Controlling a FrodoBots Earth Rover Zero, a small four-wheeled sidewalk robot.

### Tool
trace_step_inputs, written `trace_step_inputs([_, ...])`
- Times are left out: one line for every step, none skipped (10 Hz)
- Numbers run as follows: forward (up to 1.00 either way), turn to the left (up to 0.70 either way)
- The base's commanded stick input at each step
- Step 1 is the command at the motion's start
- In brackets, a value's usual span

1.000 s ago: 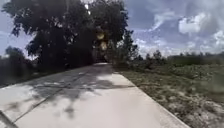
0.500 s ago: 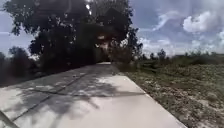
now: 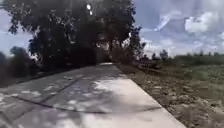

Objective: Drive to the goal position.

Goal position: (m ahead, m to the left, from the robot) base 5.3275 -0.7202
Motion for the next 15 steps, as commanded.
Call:
trace_step_inputs([0.85,0.0])
trace_step_inputs([0.85,0.01])
trace_step_inputs([0.85,0.19])
trace_step_inputs([0.85,0.34])
trace_step_inputs([0.85,0.33])
trace_step_inputs([0.85,0.29])
trace_step_inputs([0.85,0.19])
trace_step_inputs([0.85,0.01])
trace_step_inputs([0.85,0.0])
trace_step_inputs([0.85,0.0])
trace_step_inputs([0.85,0.0])
trace_step_inputs([0.85,0.0])
trace_step_inputs([0.85,0.0])
trace_step_inputs([0.85,0.0])
trace_step_inputs([0.85,0.0])
